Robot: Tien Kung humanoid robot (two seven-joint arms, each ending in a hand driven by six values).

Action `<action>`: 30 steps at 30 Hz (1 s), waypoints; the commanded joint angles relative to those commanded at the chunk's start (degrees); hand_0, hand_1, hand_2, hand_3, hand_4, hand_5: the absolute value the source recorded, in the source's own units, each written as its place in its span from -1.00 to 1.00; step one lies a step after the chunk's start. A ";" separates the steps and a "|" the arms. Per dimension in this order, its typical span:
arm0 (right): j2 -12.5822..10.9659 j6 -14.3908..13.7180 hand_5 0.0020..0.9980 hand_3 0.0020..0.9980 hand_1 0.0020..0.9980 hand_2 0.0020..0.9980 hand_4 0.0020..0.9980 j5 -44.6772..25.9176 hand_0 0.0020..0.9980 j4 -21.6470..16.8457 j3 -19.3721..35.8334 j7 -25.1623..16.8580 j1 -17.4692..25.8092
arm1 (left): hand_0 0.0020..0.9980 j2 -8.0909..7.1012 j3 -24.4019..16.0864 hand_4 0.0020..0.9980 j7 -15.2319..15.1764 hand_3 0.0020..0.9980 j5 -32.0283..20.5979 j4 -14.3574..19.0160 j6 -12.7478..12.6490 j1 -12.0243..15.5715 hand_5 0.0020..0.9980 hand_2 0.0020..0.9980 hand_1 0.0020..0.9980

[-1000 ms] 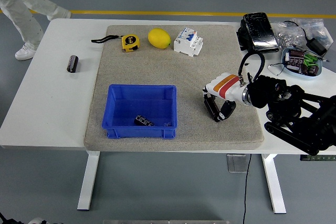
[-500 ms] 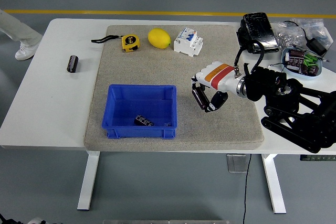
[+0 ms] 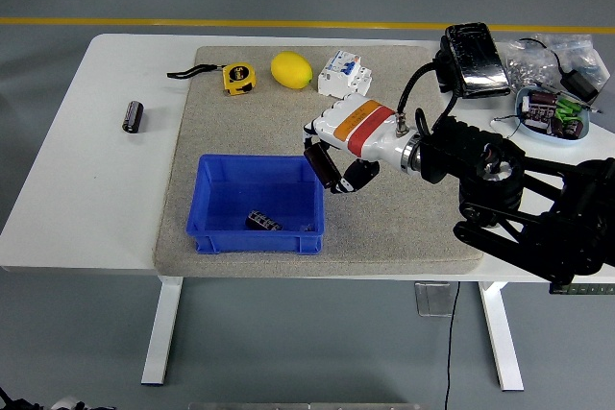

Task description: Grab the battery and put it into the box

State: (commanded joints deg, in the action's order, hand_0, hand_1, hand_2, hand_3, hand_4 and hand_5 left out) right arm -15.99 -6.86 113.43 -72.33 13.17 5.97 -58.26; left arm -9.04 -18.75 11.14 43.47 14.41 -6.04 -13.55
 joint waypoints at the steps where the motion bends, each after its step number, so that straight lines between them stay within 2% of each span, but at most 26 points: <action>1: 0.21 -0.15 -0.45 0.15 0.16 0.26 0.88 -0.02 0.06 -0.12 -0.37 0.13 -0.31 | 0.47 0.00 -0.03 0.29 0.01 0.27 0.04 -0.01 -0.02 -0.02 0.07 0.55 0.46; 6: 1.52 -0.29 -0.45 0.15 0.16 0.26 0.88 -0.51 0.06 -0.14 -1.53 0.35 -1.57 | 0.47 -0.07 -0.10 0.29 0.04 0.27 0.19 0.02 -0.04 -0.06 0.07 0.55 0.46; 7: 1.78 -0.22 -0.38 0.54 0.37 0.50 1.00 -0.74 0.27 -0.09 -1.75 0.33 -1.82 | 0.47 -0.12 0.01 0.29 0.04 0.27 0.13 0.04 -0.03 -0.08 0.07 0.55 0.46; 12: 3.02 -0.13 -0.38 0.54 0.37 0.50 1.00 -1.26 0.27 0.30 -2.51 0.22 -2.86 | 0.47 -0.30 -0.25 0.29 0.10 0.27 0.48 0.00 -0.04 0.06 0.07 0.55 0.46; 13: 3.38 -0.23 -0.39 0.68 0.52 0.62 1.00 -1.33 0.43 0.45 -2.56 0.11 -3.05 | 0.47 -0.34 -0.33 0.29 0.15 0.27 0.61 -0.01 -0.01 0.09 0.07 0.55 0.46; 18: 4.25 0.17 -0.39 0.68 0.52 0.62 1.00 -1.12 0.43 0.93 -2.48 -0.41 -3.41 | 0.47 -0.43 -0.65 0.29 0.38 0.27 1.18 0.00 0.12 0.10 0.07 0.55 0.46; 19: 4.29 0.23 -0.39 0.76 0.58 0.70 1.00 -1.03 0.52 0.96 -2.44 -0.45 -3.40 | 0.47 -0.44 -0.70 0.29 0.41 0.27 1.27 0.00 0.12 0.10 0.07 0.55 0.46; 20: 4.29 0.25 -0.39 0.76 0.58 0.70 1.00 -0.96 0.52 0.96 -2.40 -0.45 -3.39 | 0.47 -0.45 -0.73 0.29 0.41 0.27 1.31 0.00 0.12 0.11 0.07 0.55 0.46; 30: 2.98 0.10 -0.34 0.76 0.58 0.70 1.00 -1.01 0.53 1.53 0.54 -0.22 -2.63 | 0.47 -0.48 -0.63 0.29 0.24 0.27 1.27 -0.03 0.03 0.18 0.07 0.55 0.46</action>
State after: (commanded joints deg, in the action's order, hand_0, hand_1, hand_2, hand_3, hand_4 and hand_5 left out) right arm -13.01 -6.76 112.42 -70.80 13.71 5.76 -60.90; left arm -9.52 -19.38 11.38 44.74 14.38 -6.01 -13.37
